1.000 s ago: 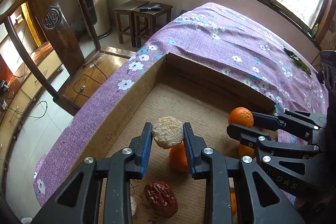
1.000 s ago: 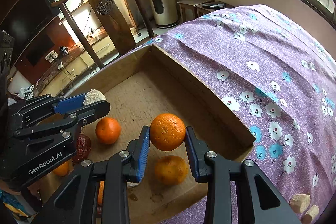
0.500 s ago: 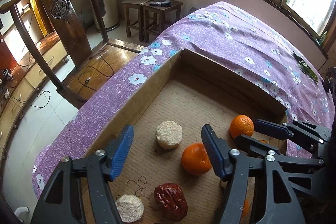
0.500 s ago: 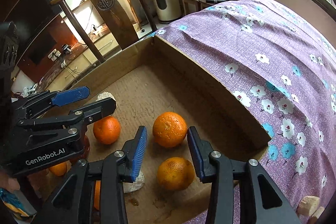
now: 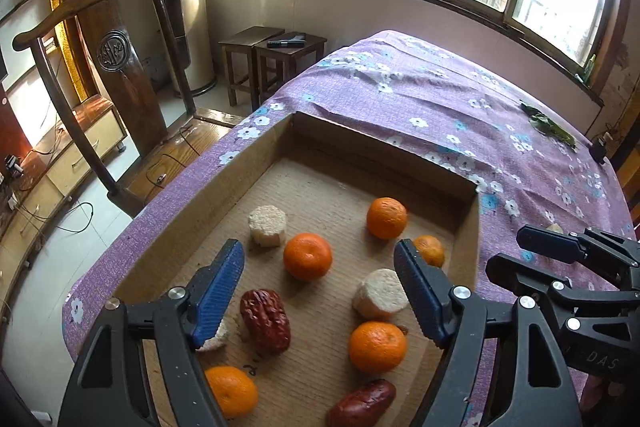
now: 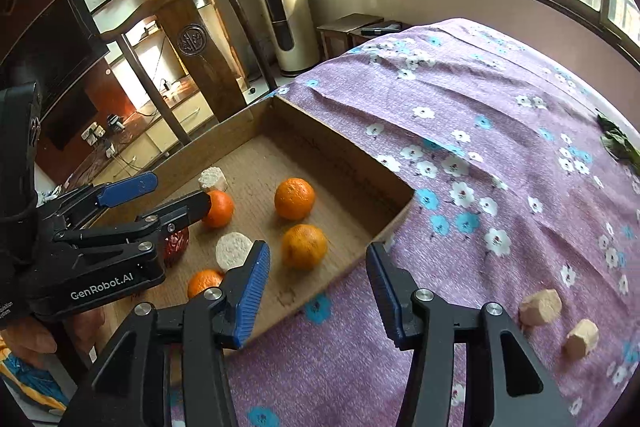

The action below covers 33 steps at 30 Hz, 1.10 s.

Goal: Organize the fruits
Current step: 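Move both open grippers back toward the last yam pieces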

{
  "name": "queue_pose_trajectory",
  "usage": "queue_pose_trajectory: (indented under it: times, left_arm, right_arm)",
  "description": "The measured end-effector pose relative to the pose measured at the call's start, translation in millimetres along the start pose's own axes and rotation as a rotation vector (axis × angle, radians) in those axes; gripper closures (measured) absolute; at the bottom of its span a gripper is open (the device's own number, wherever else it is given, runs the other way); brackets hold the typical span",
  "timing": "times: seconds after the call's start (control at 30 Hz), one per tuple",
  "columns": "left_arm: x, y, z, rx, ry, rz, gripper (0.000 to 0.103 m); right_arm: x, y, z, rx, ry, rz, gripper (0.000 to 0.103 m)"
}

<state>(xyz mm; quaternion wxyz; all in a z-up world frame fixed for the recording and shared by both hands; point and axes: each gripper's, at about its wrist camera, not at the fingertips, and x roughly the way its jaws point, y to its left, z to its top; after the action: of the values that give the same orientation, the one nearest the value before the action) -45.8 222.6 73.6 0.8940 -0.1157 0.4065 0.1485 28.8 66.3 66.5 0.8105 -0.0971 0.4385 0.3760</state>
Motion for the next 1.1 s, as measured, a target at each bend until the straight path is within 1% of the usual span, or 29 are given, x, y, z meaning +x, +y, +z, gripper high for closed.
queue_pose_trajectory:
  times: [0.1, 0.17, 0.23, 0.47, 0.57, 0.67, 0.87, 1.1]
  left_arm:
    - [-10, -19, -7, 0.025, -0.020, -0.008, 0.025]
    - [-16, -31, -12, 0.045, -0.027, -0.032, 0.021]
    - [-20, -45, -16, 0.064, -0.032, -0.054, 0.021]
    - [-28, -100, -30, 0.141, -0.017, -0.135, 0.020]
    - [-31, -121, -36, 0.173, -0.013, -0.160, 0.020]
    - [-32, -140, -41, 0.205, -0.007, -0.176, 0.019]
    - [-33, -161, -46, 0.236, -0.003, -0.194, 0.019]
    - [-27, -178, -48, 0.259, 0.013, -0.200, 0.019]
  right_arm:
    - [-18, -10, -13, 0.022, -0.010, -0.028, 0.045]
    - [-28, -15, -20, 0.033, -0.011, -0.046, 0.045]
    - [-40, -21, -30, 0.042, -0.011, -0.069, 0.043]
    - [-81, -49, -60, 0.080, -0.008, -0.162, 0.039]
    - [-97, -60, -73, 0.107, -0.020, -0.182, 0.037]
    - [-107, -70, -85, 0.125, -0.013, -0.208, 0.036]
    - [-125, -90, -102, 0.160, -0.018, -0.237, 0.036]
    - [-130, -104, -108, 0.173, -0.005, -0.257, 0.036]
